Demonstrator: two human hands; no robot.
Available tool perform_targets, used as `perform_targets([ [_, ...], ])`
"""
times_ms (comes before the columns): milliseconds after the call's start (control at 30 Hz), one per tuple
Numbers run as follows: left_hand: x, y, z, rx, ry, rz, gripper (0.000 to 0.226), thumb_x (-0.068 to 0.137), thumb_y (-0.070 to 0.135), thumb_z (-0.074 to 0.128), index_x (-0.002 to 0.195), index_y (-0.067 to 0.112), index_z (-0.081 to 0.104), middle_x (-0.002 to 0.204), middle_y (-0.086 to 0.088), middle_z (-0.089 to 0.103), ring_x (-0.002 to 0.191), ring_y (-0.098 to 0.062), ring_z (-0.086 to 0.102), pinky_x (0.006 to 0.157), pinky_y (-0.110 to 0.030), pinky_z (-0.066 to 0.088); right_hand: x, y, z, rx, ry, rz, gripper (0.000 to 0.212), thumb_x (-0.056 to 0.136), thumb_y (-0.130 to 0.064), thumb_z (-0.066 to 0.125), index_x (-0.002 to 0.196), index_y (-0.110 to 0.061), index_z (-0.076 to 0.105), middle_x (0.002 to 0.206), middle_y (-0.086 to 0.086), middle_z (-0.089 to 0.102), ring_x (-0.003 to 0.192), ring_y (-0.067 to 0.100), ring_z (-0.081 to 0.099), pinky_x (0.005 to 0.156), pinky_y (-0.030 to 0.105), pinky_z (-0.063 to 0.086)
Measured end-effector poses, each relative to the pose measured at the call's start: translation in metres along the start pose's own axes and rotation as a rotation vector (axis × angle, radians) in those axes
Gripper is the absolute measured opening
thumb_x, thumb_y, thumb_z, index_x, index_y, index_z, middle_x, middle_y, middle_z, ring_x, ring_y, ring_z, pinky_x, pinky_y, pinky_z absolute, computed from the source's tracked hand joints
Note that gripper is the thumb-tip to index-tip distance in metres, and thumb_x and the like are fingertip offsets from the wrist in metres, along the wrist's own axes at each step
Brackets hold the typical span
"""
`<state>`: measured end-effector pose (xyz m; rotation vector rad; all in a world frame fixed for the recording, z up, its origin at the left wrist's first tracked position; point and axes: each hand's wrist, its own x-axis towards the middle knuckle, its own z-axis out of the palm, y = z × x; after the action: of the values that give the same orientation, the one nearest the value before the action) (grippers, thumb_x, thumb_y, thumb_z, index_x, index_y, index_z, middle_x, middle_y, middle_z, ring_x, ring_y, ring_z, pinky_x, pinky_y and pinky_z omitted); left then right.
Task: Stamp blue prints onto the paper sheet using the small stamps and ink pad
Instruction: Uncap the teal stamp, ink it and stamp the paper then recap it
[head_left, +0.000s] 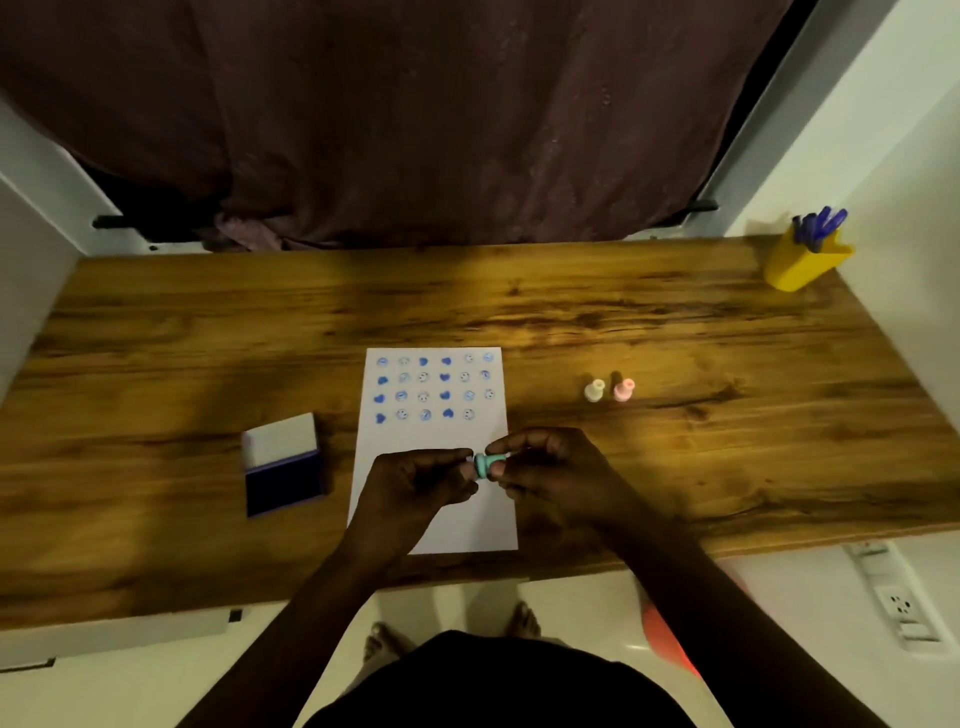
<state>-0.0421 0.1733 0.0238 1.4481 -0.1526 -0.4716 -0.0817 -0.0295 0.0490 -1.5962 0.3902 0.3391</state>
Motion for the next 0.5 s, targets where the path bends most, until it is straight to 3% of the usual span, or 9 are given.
perform_targets([
  [167,-0.009,-0.004,-0.042,-0.017,0.152,-0.043,0.036,0.088,-0.005,0.072,0.123,0.003,0.071,0.114,-0.015,0.078,0.104,-0.035,0.076,0.077,-0.031,0.064,0.016,-0.011,0.029,-0.016,-0.03,-0.059,0.028,0.085,-0.009,0.08,0.112,-0.009,0.074,0.101,0.009,0.079,0.09,0.022,0.076,0.076,0.028,0.061],
  [333,-0.027,0.007,-0.088,-0.009,0.326,-0.029,0.023,0.086,-0.002,0.076,0.102,0.015,0.078,0.103,-0.011,0.081,0.097,-0.029,0.078,0.082,-0.036,0.065,0.04,-0.019,0.069,-0.239,-0.017,-0.133,0.029,0.082,-0.018,0.083,0.11,-0.013,0.074,0.102,-0.001,0.078,0.086,0.018,0.076,0.074,0.027,0.063],
  [500,-0.052,0.008,-0.14,-0.013,0.449,-0.058,0.033,0.085,0.01,0.08,0.118,0.013,0.075,0.106,0.0,0.082,0.099,-0.019,0.078,0.079,-0.029,0.064,0.066,-0.022,0.113,-0.565,-0.043,-0.259,0.031,0.081,-0.034,0.083,0.109,-0.021,0.076,0.105,-0.012,0.076,0.09,0.001,0.071,0.078,0.01,0.054],
])
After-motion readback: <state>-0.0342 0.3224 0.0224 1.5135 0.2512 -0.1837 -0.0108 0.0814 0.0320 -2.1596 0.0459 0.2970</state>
